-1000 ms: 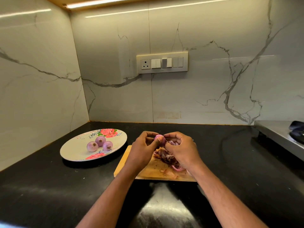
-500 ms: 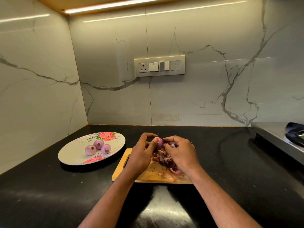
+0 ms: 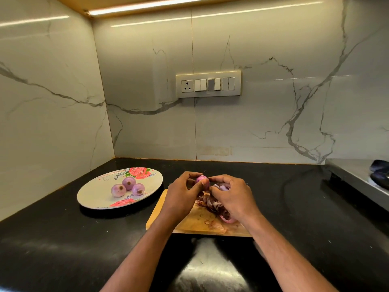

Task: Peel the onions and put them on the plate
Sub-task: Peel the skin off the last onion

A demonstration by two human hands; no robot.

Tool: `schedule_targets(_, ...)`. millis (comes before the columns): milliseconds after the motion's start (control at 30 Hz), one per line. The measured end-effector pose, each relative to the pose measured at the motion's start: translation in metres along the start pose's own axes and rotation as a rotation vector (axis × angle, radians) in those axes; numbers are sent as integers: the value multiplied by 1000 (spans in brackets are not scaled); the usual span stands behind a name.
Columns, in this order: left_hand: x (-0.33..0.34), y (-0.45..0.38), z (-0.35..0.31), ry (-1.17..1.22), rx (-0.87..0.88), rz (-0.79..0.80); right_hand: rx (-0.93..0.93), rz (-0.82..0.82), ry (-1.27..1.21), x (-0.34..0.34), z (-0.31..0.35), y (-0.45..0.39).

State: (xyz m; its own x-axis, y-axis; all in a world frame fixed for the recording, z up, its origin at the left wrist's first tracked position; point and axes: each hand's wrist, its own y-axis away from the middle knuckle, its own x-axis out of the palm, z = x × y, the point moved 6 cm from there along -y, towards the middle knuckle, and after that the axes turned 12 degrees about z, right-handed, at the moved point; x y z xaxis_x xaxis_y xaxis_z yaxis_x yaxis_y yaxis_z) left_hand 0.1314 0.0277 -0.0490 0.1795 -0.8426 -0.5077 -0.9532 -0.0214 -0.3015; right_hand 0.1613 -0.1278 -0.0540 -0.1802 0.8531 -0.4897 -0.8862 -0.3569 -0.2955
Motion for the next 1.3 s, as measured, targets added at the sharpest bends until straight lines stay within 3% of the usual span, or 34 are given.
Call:
schedule_targets(300,6,0,-4,-57,26,23,42,16,-114,5,-4,1)
schedule_targets(700,13,1,-3,6,4,122,1,-71,42,-7,-3,4)
schedule_targets(933,11,0,7,84,-63,143,-8,-20,147,-1,0,0)
schedule_targets(1067,7,-3,4,-13,-32,96,-34,-53,151,-3,6,0)
schedule_targets(1200,2,-3,5,37,-12,48,-52,-62,116,-5,7,-1)
schedule_targets(1300,2,-2,5,29,-9,49,-28,32,84,-1,4,-2)
